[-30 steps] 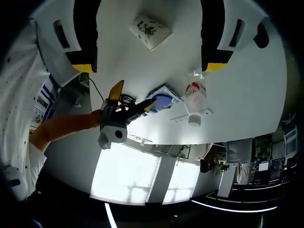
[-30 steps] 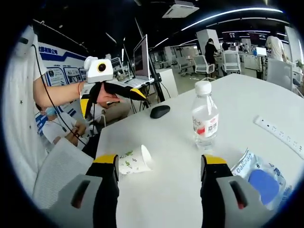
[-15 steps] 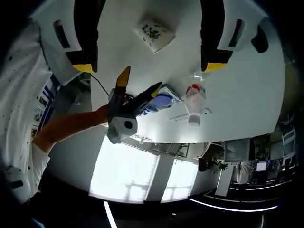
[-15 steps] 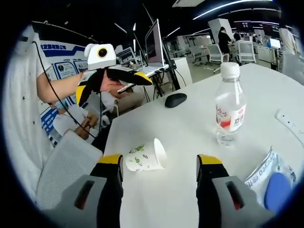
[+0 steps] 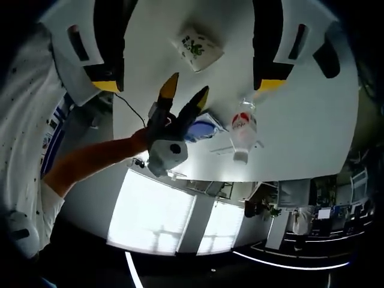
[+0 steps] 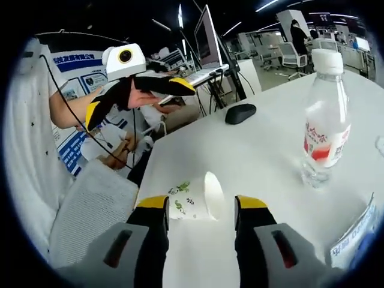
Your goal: Arrange the tabletop items into an orderly group along one side of the table until the central work area is clear of visible clutter.
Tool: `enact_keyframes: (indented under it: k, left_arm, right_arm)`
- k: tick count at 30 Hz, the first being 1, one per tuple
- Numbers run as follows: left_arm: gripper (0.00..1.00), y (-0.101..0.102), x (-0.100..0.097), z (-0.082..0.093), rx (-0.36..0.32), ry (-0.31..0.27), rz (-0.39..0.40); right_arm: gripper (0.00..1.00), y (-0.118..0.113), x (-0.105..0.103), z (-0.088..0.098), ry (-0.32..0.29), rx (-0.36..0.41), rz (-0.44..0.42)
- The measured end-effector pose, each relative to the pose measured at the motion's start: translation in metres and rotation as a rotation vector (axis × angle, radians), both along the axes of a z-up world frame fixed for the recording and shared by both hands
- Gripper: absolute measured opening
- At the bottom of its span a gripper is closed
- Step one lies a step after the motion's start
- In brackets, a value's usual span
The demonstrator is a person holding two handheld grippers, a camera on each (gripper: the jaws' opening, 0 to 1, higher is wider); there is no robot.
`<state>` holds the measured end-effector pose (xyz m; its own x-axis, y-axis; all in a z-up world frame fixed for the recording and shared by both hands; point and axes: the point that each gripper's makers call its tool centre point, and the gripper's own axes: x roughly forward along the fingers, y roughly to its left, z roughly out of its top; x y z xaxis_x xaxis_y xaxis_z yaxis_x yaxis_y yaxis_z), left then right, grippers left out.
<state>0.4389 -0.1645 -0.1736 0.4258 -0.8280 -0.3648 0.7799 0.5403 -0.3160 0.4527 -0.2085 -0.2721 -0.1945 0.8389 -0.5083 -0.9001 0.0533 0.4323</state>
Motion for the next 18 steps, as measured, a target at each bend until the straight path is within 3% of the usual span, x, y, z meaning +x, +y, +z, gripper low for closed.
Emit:
enact_keyframes:
  k: [13,15,18]
  left_arm:
    - [0.91,0.011,-0.006,-0.007,-0.016,0.020,0.048]
    - [0.91,0.013,-0.006,-0.007,-0.016,0.019,0.055]
    - [0.90,0.015,-0.007,-0.008,-0.019,0.018,0.064]
  right_arm:
    - [0.33,0.014,-0.011,-0.019,0.063,-0.031,0.104]
    - [0.27,0.015,-0.017,-0.019,0.100,-0.033,0.131]
    - [0.22,0.018,-0.020,-0.020,0.099,-0.026,0.152]
